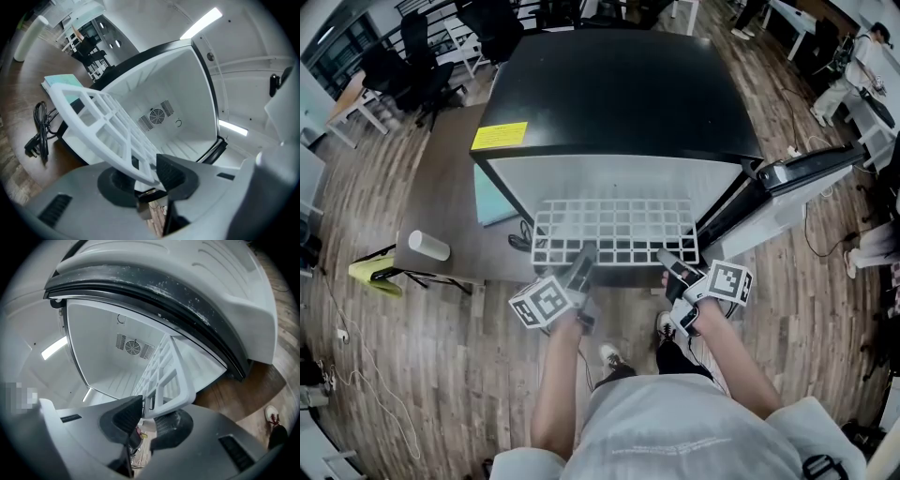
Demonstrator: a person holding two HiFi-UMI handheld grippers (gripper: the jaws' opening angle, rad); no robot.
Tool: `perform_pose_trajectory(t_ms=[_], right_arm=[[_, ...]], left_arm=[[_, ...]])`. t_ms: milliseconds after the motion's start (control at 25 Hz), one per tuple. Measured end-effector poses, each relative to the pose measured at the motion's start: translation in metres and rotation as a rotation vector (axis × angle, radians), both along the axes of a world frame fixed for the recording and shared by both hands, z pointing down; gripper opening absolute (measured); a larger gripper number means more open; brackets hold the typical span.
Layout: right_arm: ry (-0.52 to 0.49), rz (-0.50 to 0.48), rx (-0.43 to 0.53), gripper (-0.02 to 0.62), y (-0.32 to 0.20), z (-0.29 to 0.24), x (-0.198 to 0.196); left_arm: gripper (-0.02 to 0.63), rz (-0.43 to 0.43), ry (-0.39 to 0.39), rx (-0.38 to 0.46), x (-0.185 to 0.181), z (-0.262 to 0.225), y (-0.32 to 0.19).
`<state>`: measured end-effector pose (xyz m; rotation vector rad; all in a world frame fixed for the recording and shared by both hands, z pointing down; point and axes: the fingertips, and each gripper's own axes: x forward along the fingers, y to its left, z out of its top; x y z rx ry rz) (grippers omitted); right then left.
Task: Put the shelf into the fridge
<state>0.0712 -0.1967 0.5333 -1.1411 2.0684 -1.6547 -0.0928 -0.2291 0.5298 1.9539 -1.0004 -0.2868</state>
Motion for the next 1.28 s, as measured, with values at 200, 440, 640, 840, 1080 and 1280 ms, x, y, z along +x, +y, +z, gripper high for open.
perform_pose_trajectory(t_ms=[200,440,640,840,1080,1280], right_arm=[[-0.003,-0.012,0.014,0.075,-0.014,-0.002,-0.002],[0.01,-0.016,0.033,0.084,-0.023,0.0,-0.003],[0.032,-0.019,0.05,0.084,-0.022,0.002,-0.002],[0.069,-0.019,0.078,0.109,-0.013,0.002,-0.007],[0.125,-0.023,0.082,0.114,0.003,0.003,-0.021],[0.144,0.027,0.061,0.112,0.001,0.005,-0.023]], left_arm=[[0.106,-0.004,-0.011,0.006,0.0,-0.001,-0.015],[0.107,-0.011,-0.027,0.002,-0.001,0.004,-0.024],[0.112,-0.02,-0.034,0.028,0.0,0.004,-0.023],[0.144,0.002,-0.086,0.038,-0.002,0.007,-0.012],[0.152,-0.006,-0.093,0.03,-0.021,0.005,0.007],[0.109,0.013,-0.099,0.026,-0.029,0.006,0.012]])
